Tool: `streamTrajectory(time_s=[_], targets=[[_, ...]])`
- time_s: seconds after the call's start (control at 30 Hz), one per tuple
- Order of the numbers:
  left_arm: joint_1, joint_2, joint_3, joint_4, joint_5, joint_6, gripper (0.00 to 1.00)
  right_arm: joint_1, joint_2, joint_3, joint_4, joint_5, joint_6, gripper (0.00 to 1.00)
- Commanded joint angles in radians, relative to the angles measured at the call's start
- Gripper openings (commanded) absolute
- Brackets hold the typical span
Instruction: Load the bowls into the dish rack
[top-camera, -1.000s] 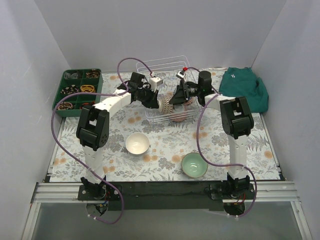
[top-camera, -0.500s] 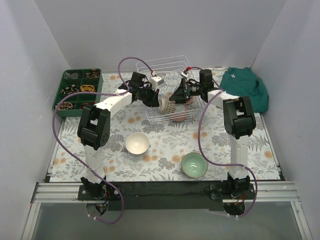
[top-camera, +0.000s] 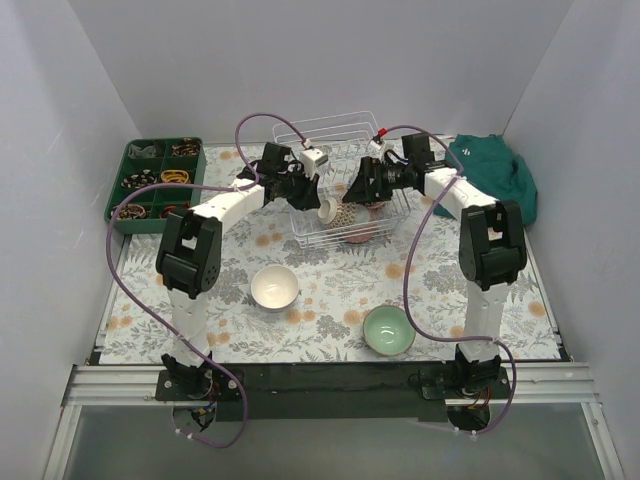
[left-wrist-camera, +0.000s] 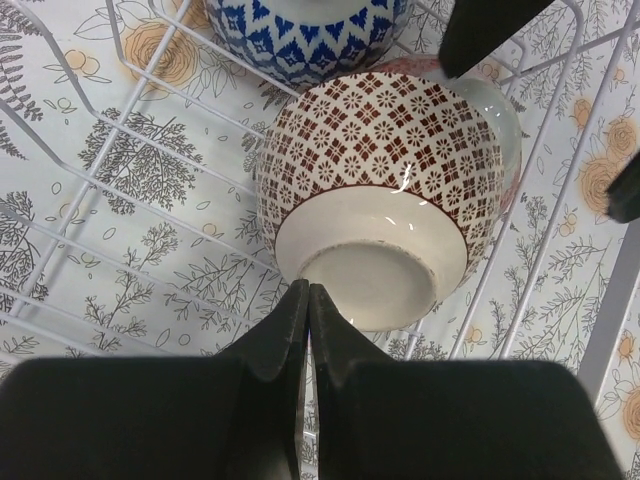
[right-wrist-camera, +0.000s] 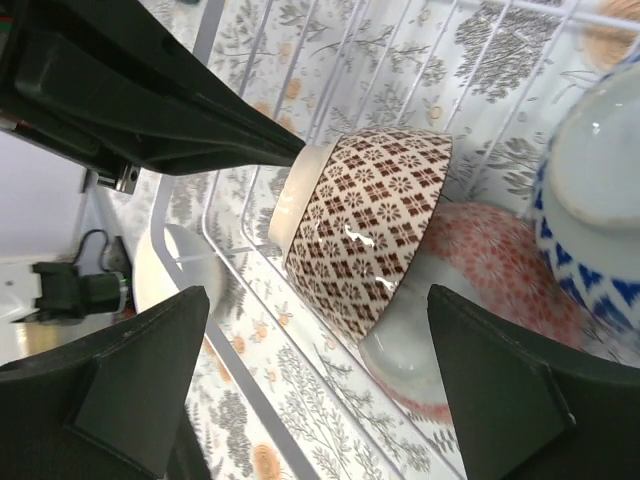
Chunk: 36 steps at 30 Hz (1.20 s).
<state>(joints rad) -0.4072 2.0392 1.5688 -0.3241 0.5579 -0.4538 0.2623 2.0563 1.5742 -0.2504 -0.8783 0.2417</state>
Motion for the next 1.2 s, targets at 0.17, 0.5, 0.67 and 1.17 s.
streamTrajectory(time_s=[0.17, 0.5, 0.67, 1.17], targets=[[-0.015, 0.065, 0.079, 0.059, 0.053, -0.034, 0.0, -0.003, -0.205, -0.034, -0.173, 0.257, -0.208, 0.99], [-0.058, 0.039, 0.105, 0.065, 0.056, -0.062, 0.0, -0.052, -0.258, -0.048, -0.19, 0.346, -0.239, 0.99], [-0.068, 0.016, 0.109, 0.066, 0.031, -0.071, 0.0, -0.106, -0.266, -0.048, -0.19, 0.444, -0.22, 0.99], [-0.073, -0.001, 0.085, 0.066, 0.04, -0.077, 0.0, -0.129, -0.153, 0.041, -0.242, 0.637, -0.351, 0.96]])
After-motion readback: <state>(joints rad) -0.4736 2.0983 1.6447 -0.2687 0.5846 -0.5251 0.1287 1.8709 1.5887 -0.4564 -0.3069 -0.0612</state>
